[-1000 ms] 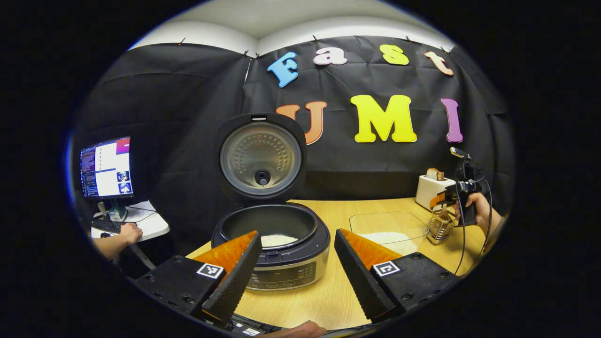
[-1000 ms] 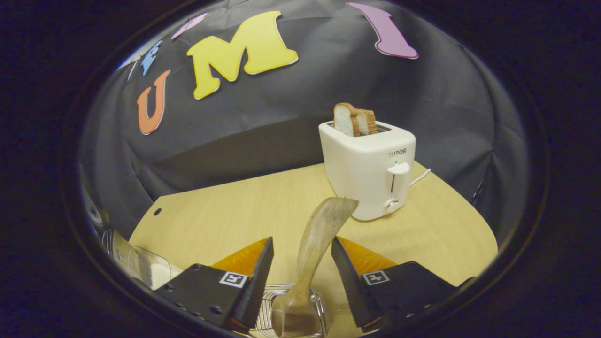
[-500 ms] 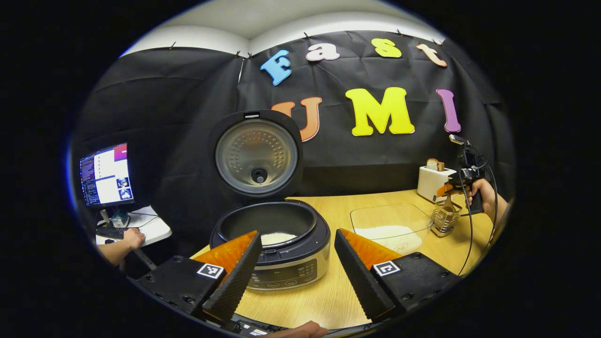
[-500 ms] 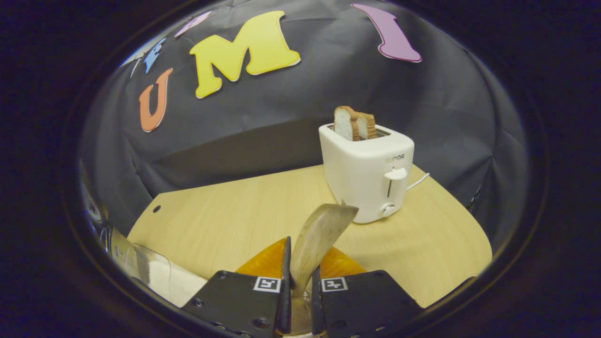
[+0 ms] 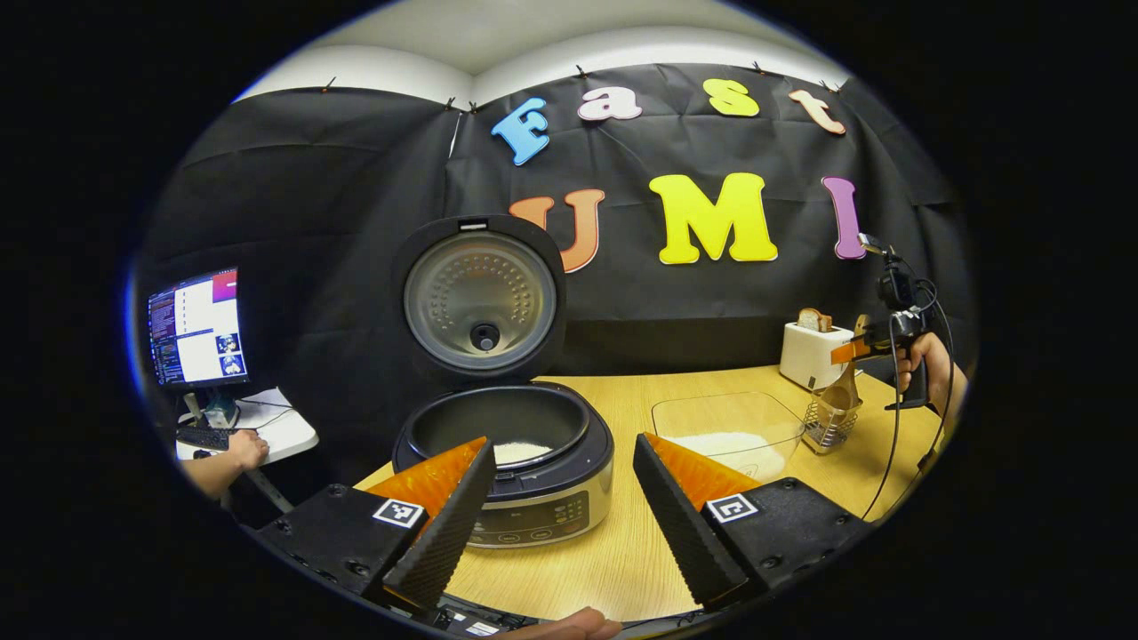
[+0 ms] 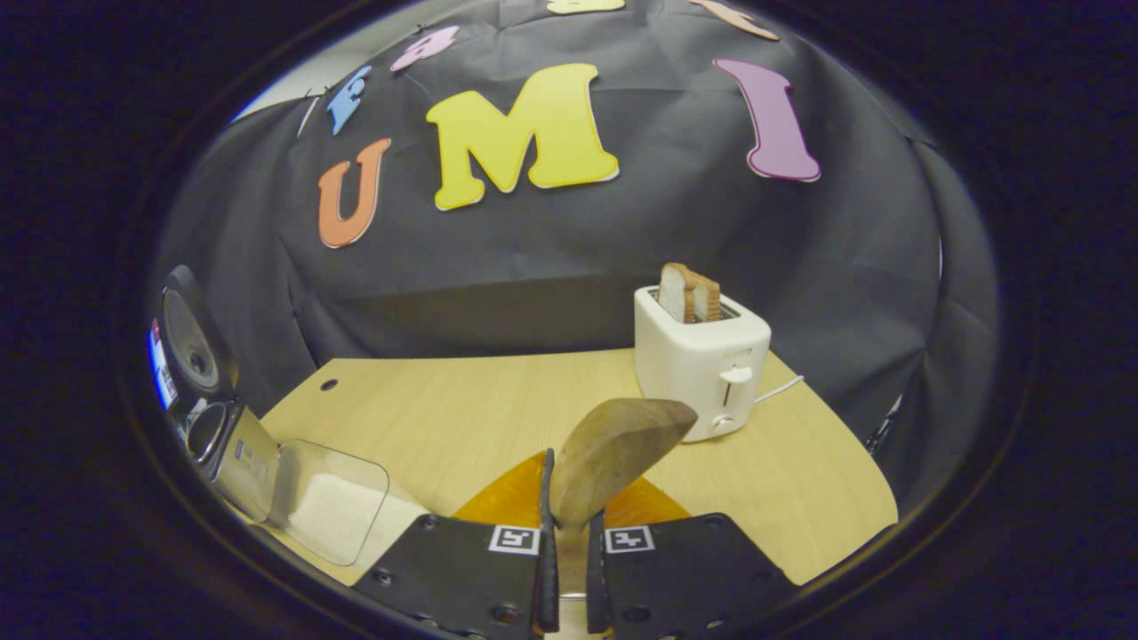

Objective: Close the left gripper, press the button to open the rice cooker; take a wooden spoon from the chopstick holder with the right hand, scoop a spoonful of rice and pour it into the rice cooker, then put the wooden spoon back into the chopstick holder.

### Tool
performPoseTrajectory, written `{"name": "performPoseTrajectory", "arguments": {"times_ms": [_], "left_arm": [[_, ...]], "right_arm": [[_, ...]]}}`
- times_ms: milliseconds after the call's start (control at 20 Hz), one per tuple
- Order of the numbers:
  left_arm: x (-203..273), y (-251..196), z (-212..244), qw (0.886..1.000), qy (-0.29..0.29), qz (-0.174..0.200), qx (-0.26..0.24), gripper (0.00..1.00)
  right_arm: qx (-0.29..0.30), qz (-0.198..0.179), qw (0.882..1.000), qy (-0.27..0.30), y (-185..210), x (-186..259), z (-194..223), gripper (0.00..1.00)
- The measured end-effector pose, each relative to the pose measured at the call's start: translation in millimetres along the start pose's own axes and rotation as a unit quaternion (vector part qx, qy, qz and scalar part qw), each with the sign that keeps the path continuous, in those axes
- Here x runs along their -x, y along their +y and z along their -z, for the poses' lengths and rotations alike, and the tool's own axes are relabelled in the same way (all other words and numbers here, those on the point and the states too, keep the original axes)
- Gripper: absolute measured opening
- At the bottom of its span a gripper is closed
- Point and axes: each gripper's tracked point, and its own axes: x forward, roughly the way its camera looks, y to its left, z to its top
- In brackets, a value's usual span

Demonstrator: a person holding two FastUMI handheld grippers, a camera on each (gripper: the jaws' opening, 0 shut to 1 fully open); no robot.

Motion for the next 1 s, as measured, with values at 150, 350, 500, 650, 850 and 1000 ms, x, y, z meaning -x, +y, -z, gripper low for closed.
{"name": "performPoseTrajectory", "arguments": {"times_ms": [150, 350, 500, 650, 850, 1000], "left_arm": [[4, 3, -1, 1.0, 0.0, -0.002, 0.005, 0.99], [6, 3, -4, 1.0, -0.006, 0.005, 0.008, 0.99], [6, 4, -3, 1.0, -0.004, 0.011, 0.011, 0.99], [7, 5, -1, 1.0, -0.002, 0.014, 0.016, 1.0], [6, 6, 0, 1.0, -0.001, 0.021, 0.023, 1.0], [5, 10, 4, 0.999, 0.005, 0.023, 0.034, 0.99]], "right_arm": [[0.02, 0.004, 0.999, -0.024, 12, 23, -19, 0.11], [0.047, -0.002, 0.998, -0.049, 37, 47, -38, 0.12], [0.067, -0.008, 0.996, -0.053, 65, 57, -42, 0.12], [0.1, -0.021, 0.993, -0.061, 105, 65, -44, 0.12], [0.139, -0.018, 0.985, -0.103, 158, 68, -54, 0.11], [0.162, -0.015, 0.981, -0.109, 196, 57, -43, 0.12]]}}
